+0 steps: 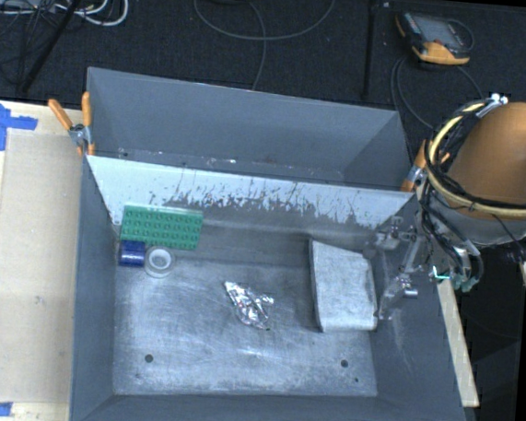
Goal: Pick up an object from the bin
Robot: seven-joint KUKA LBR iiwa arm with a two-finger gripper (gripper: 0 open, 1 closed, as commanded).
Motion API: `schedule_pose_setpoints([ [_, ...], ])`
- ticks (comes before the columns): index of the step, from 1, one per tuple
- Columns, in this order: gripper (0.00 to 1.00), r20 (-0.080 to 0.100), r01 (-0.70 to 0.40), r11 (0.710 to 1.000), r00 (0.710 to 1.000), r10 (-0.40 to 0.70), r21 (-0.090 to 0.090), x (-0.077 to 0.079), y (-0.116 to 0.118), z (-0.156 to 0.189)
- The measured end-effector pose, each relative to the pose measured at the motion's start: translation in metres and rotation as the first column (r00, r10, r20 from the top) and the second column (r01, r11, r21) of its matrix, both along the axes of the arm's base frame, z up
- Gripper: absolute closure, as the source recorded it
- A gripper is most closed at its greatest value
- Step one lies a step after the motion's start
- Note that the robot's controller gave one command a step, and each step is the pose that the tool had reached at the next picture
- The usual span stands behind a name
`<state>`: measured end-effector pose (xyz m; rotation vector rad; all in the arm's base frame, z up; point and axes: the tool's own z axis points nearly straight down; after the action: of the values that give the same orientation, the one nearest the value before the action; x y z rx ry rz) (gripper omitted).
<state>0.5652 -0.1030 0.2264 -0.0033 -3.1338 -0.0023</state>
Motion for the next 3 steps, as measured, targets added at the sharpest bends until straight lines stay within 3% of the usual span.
schedule_pose_setpoints([
  [1,0.0,0.01,0.224,0.975,0.975,-0.224,-0.001,-0.003,0.136,-0.156],
  [2,0.0,0.008,0.278,0.96,0.96,-0.278,0.0,-0.015,0.166,-0.126],
  [3,0.0,0.007,0.416,0.909,0.909,-0.416,-0.002,-0.007,0.139,-0.122],
])
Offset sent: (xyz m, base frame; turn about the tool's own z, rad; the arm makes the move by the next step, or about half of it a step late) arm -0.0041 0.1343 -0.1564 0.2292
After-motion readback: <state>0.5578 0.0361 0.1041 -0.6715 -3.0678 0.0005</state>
